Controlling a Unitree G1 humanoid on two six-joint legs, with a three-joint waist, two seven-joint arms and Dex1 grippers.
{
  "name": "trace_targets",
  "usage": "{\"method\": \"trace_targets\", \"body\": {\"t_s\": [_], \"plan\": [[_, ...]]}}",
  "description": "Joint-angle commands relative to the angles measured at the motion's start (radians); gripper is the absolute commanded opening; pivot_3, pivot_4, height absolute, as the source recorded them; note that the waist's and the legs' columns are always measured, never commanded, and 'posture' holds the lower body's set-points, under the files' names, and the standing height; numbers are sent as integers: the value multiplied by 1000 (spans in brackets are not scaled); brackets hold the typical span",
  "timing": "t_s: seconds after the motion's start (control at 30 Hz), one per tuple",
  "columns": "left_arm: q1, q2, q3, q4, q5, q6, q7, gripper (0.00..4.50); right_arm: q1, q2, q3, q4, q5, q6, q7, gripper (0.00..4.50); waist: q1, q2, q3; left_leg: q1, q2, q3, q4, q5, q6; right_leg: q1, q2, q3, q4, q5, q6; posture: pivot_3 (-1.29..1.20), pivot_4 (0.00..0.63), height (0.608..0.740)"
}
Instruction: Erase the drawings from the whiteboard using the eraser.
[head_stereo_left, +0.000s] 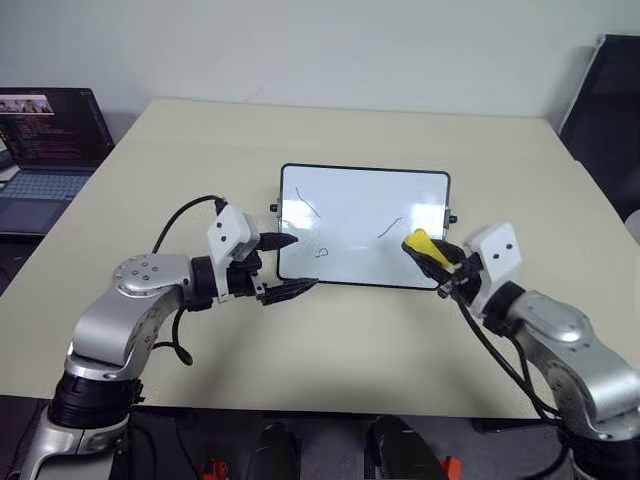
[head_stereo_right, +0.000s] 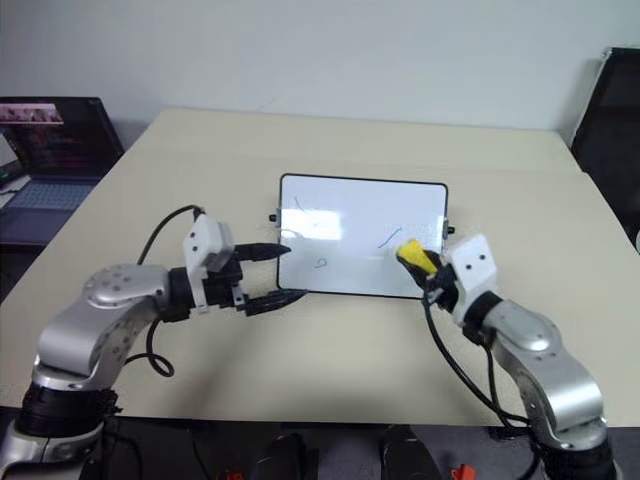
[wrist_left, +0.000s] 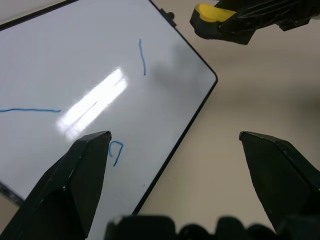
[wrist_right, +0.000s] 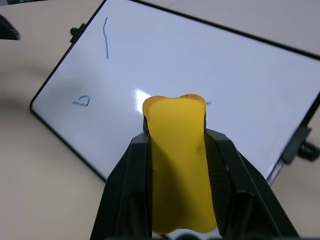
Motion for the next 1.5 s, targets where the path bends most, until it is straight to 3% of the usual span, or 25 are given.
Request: {"method": "trace_targets", "body": {"t_s": [0.03, 0.33, 0.7, 0.93, 1.27, 1.4, 1.5], "plan": [[23, 14, 40, -32, -3, -26, 10, 4500, -60, 31, 43, 102, -99, -94, -51, 1108, 1, 0, 0, 0, 0, 0, 0, 0, 0, 0, 0, 0, 0, 0, 0, 0, 150, 740], [53, 10, 47, -58, -6, -48, 30, 4500, -178, 91, 58, 314, -221, -194, -99, 1107, 3, 0, 0, 0, 0, 0, -1, 0, 0, 0, 0, -1, 0, 2, 3, 0, 150, 740], [79, 12, 48, -47, 0, -91, 26, 4500, -141, 27, 246, 271, -257, -113, 92, 1105, 1, 0, 0, 0, 0, 0, 0, 0, 0, 0, 0, 0, 1, 1, 0, 0, 150, 740], [88, 17, 40, -48, 5, -98, 20, 4500, -206, 70, 149, 377, -408, -123, -139, 1104, 2, -1, 0, 1, 0, 0, 2, 2, 0, 1, 0, 0, 1, 4, 0, 0, 150, 740], [107, 11, 46, -52, 0, -90, 27, 4500, -151, 53, 298, 291, -373, -129, 105, 1102, -5, -3, -2, 2, 1, 0, 3, 2, 1, 1, 0, 0, 1, 4, 0, 0, 150, 740], [130, 11, 71, -47, -6, -89, 41, 4500, -152, 76, 262, 304, -395, -165, 60, 1102, -5, -3, -2, 1, 1, 0, 3, 2, 1, 1, 0, 0, 1, 4, 0, 0, 150, 740], [160, 16, 106, -36, -15, -89, 51, 4500, -128, 77, 222, 265, -331, -244, 104, 1102, -2, -3, -2, 1, 1, 0, 3, 2, 0, 1, 0, 0, 1, 4, 0, 0, 150, 740]]}}
